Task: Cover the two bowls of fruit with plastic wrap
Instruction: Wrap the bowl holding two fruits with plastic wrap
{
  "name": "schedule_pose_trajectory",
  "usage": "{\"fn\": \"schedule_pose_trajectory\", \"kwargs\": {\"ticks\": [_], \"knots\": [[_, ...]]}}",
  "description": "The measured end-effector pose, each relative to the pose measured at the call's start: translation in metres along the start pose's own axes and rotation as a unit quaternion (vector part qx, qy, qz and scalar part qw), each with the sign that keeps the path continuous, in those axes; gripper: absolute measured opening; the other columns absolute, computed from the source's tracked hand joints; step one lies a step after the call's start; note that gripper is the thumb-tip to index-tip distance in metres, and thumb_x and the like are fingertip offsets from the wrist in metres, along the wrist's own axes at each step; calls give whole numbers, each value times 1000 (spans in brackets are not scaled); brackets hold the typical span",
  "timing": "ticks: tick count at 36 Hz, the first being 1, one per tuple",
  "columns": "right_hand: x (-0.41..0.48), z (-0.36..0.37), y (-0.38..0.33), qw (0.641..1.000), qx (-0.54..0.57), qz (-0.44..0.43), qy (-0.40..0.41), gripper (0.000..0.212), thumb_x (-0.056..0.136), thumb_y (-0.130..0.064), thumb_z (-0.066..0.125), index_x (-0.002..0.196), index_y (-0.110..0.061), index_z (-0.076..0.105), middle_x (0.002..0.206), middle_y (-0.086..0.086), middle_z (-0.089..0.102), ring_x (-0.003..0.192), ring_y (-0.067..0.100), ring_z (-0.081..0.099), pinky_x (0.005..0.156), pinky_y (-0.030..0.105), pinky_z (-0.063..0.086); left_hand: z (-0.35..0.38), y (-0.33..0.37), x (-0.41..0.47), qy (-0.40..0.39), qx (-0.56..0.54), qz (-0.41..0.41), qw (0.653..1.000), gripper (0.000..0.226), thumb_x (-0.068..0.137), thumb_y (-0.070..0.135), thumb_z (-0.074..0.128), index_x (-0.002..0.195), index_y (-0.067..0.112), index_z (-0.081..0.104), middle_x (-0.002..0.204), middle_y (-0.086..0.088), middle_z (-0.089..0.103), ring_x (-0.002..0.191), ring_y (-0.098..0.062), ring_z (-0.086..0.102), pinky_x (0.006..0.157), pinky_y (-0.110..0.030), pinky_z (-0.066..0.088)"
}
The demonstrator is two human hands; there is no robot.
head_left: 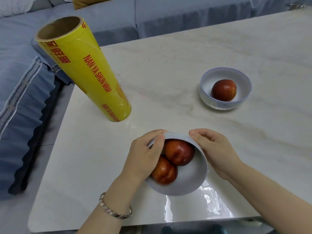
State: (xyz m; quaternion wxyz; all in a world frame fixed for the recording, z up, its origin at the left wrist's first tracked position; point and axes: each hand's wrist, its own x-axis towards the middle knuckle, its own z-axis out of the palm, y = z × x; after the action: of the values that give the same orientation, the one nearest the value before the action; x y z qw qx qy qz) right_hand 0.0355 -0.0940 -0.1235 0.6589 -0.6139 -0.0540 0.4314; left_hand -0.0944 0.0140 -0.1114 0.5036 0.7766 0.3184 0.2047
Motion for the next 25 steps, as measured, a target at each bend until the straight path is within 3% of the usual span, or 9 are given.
{"fn": "schedule_pose_trajectory", "kwargs": {"ticks": [6, 10, 12, 15, 18, 23, 25], "knots": [[10, -3, -4, 997, -69, 43, -16, 10, 79, -16, 70, 81, -7, 66, 67, 4, 62, 51, 10, 54, 48, 14, 48, 1, 0, 1, -14, 12, -3, 1000, 25, 70, 55, 40, 80, 50, 62, 89, 36, 65, 96, 14, 58, 82, -2, 37], [8, -12, -22, 961, -227, -158, 30, 6, 82, -13, 65, 84, -13, 71, 77, -13, 67, 67, -6, 60, 63, -1, 41, 3, -3, 0, -14, 23, -15, 1000, 35, 66, 62, 40, 88, 45, 62, 98, 30, 64, 101, 11, 57, 86, -4, 39], [-5, -10, -30, 940, -241, -237, -39, 12, 87, -19, 60, 85, -22, 71, 85, -17, 70, 79, -16, 59, 73, -1, 39, 3, -2, 0, -9, 29, -16, 999, 34, 65, 63, 41, 85, 45, 62, 92, 31, 65, 97, 12, 58, 82, -2, 39], [-19, -5, -28, 886, -325, -281, -174, 29, 83, -43, 50, 102, -30, 67, 109, -26, 65, 104, -14, 54, 88, 1, 34, 2, -1, 1, -9, 28, -4, 1000, 31, 68, 59, 42, 83, 41, 64, 90, 28, 68, 92, 10, 60, 79, -4, 40], [-14, -2, -20, 832, -420, -301, -204, 45, 82, -48, 46, 120, -26, 58, 119, -21, 58, 112, -12, 47, 93, 2, 31, 1, -3, 0, -18, 32, 15, 999, 34, 73, 57, 40, 86, 39, 66, 91, 20, 70, 92, 4, 62, 79, -8, 42], [-3, 11, -24, 863, -403, -207, -225, 31, 76, -40, 53, 106, -35, 57, 108, -22, 61, 102, -8, 53, 87, 7, 39, 0, -6, 1, -15, 26, 17, 999, 41, 75, 57, 38, 85, 30, 68, 87, 13, 70, 89, -4, 63, 79, -18, 46], [2, 10, -27, 878, -381, -162, -238, 37, 75, -44, 55, 108, -30, 61, 110, -19, 63, 104, -6, 55, 92, 12, 41, -1, -7, 2, -5, 19, 0, 1000, 37, 73, 59, 39, 80, 34, 65, 83, 19, 69, 85, 1, 61, 76, -14, 43]]}}
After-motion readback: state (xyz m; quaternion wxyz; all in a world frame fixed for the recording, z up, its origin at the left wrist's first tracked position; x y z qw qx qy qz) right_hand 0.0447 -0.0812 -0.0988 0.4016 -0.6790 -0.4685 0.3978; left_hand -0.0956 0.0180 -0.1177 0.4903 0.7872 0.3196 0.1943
